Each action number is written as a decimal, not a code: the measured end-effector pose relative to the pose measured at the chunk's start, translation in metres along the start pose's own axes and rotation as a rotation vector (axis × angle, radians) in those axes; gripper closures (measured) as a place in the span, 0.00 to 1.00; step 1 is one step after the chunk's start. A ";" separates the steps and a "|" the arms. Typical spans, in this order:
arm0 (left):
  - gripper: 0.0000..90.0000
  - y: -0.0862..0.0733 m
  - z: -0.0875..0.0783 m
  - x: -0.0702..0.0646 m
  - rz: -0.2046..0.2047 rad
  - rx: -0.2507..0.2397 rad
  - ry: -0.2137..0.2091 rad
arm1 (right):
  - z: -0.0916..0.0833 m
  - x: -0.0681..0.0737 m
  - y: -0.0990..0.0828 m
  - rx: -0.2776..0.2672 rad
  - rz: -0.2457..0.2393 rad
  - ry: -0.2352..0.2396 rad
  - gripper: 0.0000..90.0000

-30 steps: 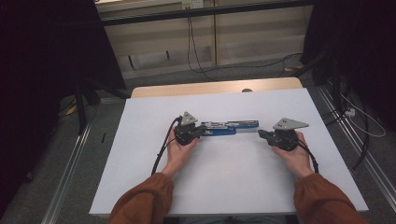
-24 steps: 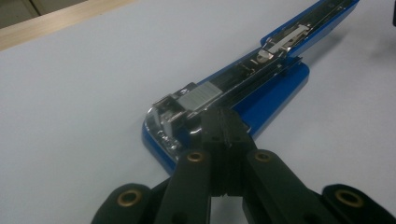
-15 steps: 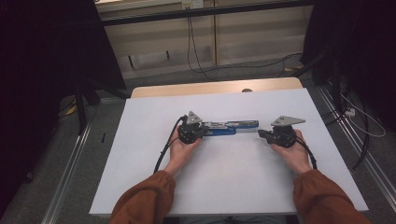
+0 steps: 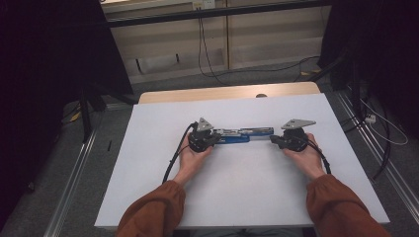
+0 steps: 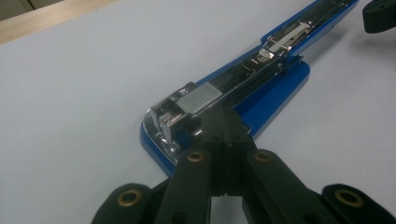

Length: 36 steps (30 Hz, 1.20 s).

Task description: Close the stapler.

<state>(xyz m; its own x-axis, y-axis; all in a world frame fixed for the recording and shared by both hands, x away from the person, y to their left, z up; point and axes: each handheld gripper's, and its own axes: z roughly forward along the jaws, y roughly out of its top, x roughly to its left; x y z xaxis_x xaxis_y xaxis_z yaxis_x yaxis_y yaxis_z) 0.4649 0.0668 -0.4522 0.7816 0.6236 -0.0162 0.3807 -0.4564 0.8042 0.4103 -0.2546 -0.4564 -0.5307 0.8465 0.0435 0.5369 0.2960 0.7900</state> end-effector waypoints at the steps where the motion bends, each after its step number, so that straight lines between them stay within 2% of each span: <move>1: 1.00 0.000 0.000 0.001 0.002 0.002 0.000 | 0.001 0.001 0.000 0.007 -0.005 -0.003 1.00; 5: 1.00 0.000 0.000 0.001 0.003 0.003 -0.002 | 0.005 0.002 0.001 0.024 -0.018 -0.019 1.00; 15: 1.00 0.000 0.000 0.001 0.002 0.003 -0.001 | 0.013 0.006 0.006 0.076 0.000 -0.030 1.00; 28: 1.00 0.000 0.000 0.001 -0.001 0.001 -0.008 | 0.018 0.005 0.006 0.066 -0.003 -0.045 1.00; 36: 1.00 0.000 0.000 0.001 -0.001 0.001 -0.010 | 0.019 0.005 0.006 0.059 0.011 -0.042 1.00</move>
<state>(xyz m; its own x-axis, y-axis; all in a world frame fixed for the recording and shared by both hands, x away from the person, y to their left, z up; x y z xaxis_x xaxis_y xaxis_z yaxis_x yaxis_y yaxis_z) 0.4657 0.0681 -0.4524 0.7861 0.6177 -0.0230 0.3820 -0.4561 0.8038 0.4233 -0.2407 -0.4628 -0.4969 0.8674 0.0257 0.5811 0.3106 0.7523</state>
